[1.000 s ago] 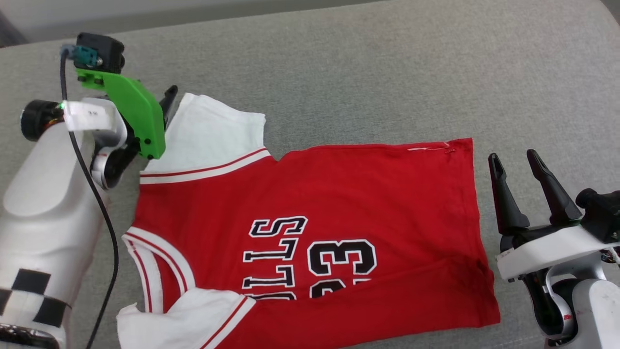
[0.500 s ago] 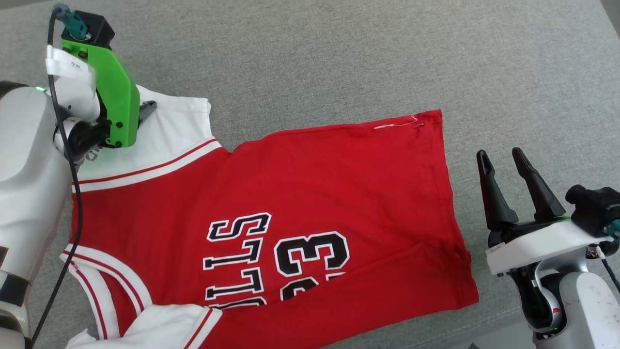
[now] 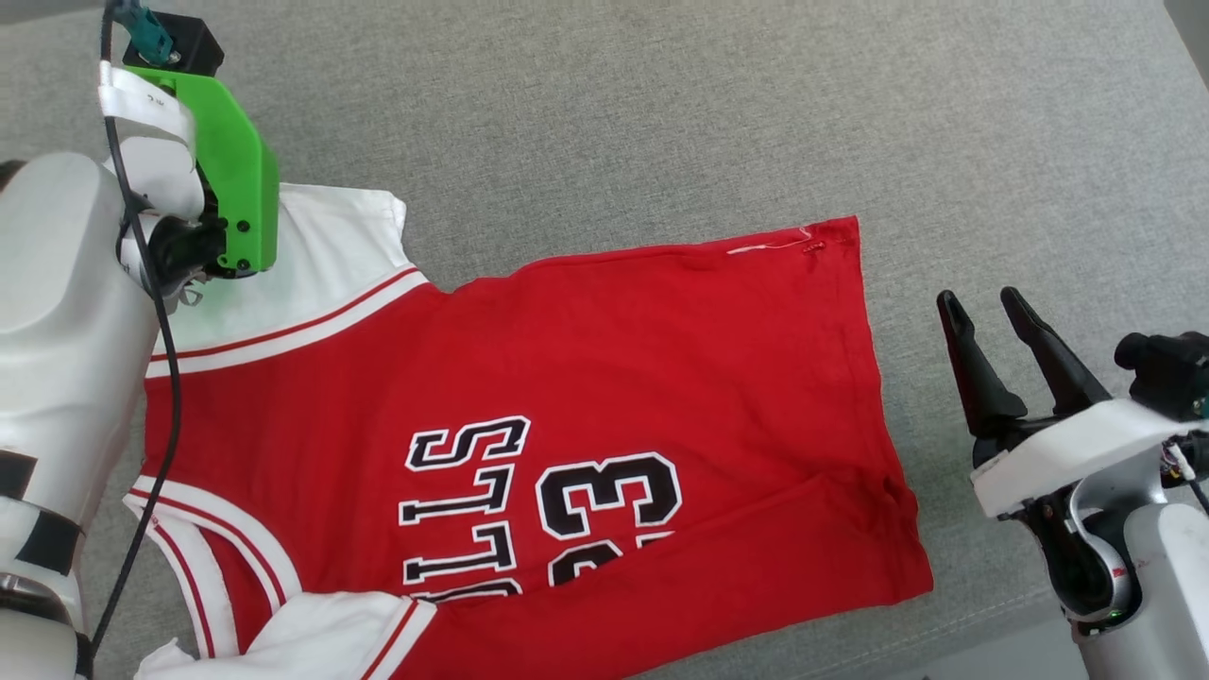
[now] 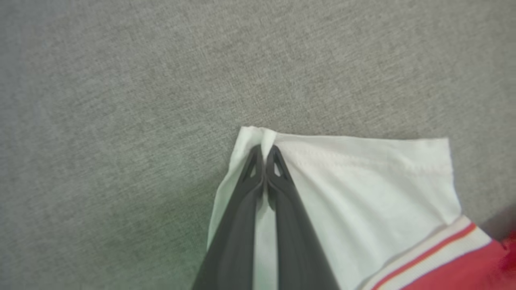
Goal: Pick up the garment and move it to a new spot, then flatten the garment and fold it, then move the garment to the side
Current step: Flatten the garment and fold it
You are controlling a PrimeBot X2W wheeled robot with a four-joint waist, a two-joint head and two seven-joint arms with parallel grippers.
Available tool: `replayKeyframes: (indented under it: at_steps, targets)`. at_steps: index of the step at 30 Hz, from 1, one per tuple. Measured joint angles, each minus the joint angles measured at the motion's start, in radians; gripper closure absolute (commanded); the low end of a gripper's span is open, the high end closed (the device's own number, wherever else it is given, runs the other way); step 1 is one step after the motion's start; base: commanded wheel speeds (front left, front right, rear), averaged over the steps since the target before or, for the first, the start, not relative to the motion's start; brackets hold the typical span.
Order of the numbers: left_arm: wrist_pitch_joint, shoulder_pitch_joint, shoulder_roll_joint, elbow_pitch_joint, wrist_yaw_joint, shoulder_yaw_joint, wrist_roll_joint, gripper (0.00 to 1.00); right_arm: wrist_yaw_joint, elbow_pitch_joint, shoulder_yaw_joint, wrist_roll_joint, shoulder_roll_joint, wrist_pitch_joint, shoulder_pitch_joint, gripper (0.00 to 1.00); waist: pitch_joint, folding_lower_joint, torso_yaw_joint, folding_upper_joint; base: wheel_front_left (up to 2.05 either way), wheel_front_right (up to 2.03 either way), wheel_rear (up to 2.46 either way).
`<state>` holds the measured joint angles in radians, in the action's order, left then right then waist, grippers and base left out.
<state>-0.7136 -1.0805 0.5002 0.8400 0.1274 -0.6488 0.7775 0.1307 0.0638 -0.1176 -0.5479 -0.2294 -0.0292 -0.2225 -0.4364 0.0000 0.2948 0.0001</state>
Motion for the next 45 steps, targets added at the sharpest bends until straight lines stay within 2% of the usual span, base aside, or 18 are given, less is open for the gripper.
replayKeyframes:
  at_steps: [9, 15, 23, 30, 31, 35, 42, 45]
  targets:
    - [0.121, 0.019, -0.05, 0.002, 0.0, -0.001, 0.006, 1.0, 0.0, 0.156, -0.064, -0.137, -0.143, 0.304, -0.149, 0.0, 0.059, 0.0, -0.064, 0.0, 0.0, 0.0, 0.0]
    - [0.185, 0.014, -0.066, -0.065, 0.0, -0.009, 0.006, 1.0, 0.0, 0.213, -0.125, -0.179, -0.197, 0.494, -0.242, 0.0, 0.077, 0.0001, -0.135, 0.0, 0.0, 0.0, 0.0]
    - [0.213, 0.013, -0.068, -0.165, 0.0, -0.024, 0.006, 1.0, 0.0, 0.34, -0.206, -0.171, -0.226, 0.598, -0.392, 0.0, 0.059, 0.0001, -0.22, 0.0, 0.0, 0.0, 0.0]
    - [0.23, 0.016, -0.069, -0.208, 0.0, -0.029, 0.014, 1.0, 0.0, 0.451, -0.271, -0.195, -0.227, 0.691, -0.461, 0.0, 0.019, 0.0, -0.252, -0.0001, 0.0, 0.0, 0.0]
    - [0.23, 0.022, -0.067, -0.216, 0.0, -0.03, 0.02, 1.0, 0.0, 0.47, -0.284, -0.224, -0.231, 0.75, -0.491, 1.0, 0.012, 0.0, -0.259, -0.0001, 0.0, 0.0, 0.0]
    - [0.243, 0.041, -0.059, -0.218, 0.0, -0.03, 0.025, 1.0, -0.001, 0.471, -0.304, -0.239, -0.236, 0.752, -0.5, 1.0, 0.022, 0.0, -0.256, -0.0001, 0.0, 0.0, 0.0]
    - [0.305, 0.104, -0.034, -0.233, 0.0, -0.012, 0.044, 1.0, 0.0, 0.421, -0.283, -0.244, -0.24, 0.647, -0.477, 1.0, 0.078, 0.0001, -0.251, 0.0, 0.0, 0.0, 0.0]
    - [0.342, 0.147, -0.028, -0.258, -0.007, 0.005, 0.068, 1.0, 0.0, 0.376, -0.259, -0.246, -0.264, 0.615, -0.434, 1.0, 0.112, 0.0001, -0.254, -0.0001, 0.0, 0.0, 0.0]
